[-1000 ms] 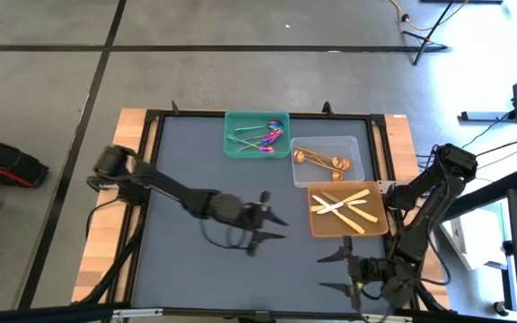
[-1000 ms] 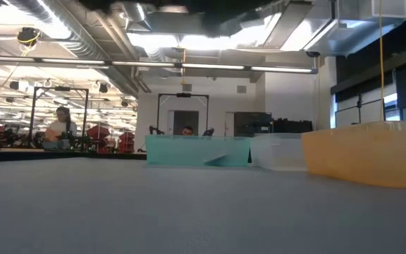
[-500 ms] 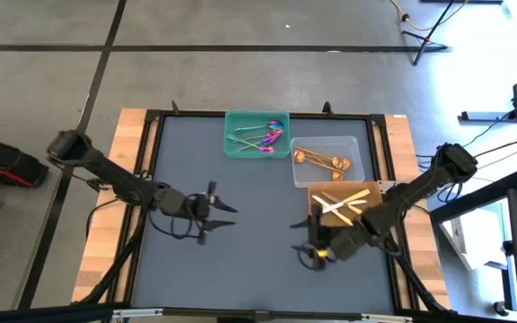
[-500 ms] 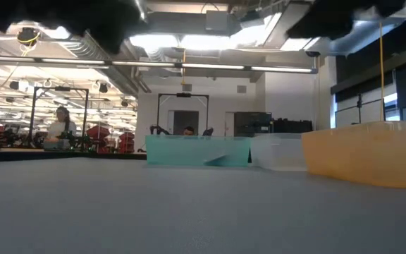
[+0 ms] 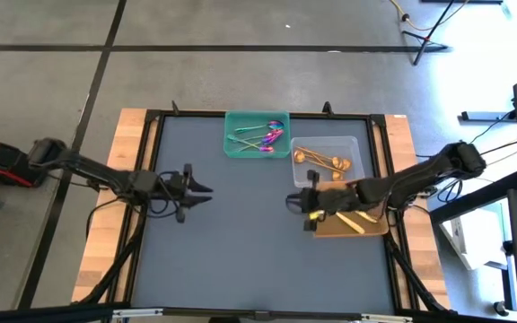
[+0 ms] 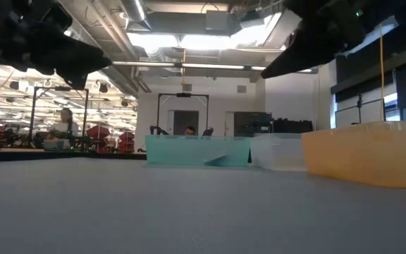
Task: Sort silverware by color (type)
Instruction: Return to Home Position
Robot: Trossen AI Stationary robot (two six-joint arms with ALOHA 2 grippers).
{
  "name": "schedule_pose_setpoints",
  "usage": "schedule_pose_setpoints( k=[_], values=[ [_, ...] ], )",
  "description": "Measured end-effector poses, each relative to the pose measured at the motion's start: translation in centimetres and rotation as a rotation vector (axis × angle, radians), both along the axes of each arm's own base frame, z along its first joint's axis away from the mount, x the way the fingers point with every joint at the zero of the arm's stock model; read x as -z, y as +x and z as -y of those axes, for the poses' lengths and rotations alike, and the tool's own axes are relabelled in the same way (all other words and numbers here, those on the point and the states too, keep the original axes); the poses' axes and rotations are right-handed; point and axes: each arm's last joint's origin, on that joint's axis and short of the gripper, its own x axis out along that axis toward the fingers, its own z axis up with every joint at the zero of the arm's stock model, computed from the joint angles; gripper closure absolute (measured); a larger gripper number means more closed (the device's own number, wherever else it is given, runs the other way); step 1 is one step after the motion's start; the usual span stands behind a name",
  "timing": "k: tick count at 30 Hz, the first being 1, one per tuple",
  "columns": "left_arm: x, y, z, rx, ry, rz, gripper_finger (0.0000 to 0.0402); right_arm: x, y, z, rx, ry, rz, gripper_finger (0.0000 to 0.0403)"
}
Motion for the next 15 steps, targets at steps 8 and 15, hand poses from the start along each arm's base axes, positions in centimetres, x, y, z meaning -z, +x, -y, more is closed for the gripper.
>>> schedule_pose_setpoints(
  k=[8,15],
  values=[
    [-0.1,-1.1,-0.1,0.008,-0.01,-0.014,0.0376,0.5,-5.5,2.1,0.048,0.105,0.172,0.0377],
    [0.2,-1.2,0.3,0.033,-0.029,-0.049,0.0396,2.7,-10.9,3.4,0.056,0.205,0.352,0.0371]
  ],
)
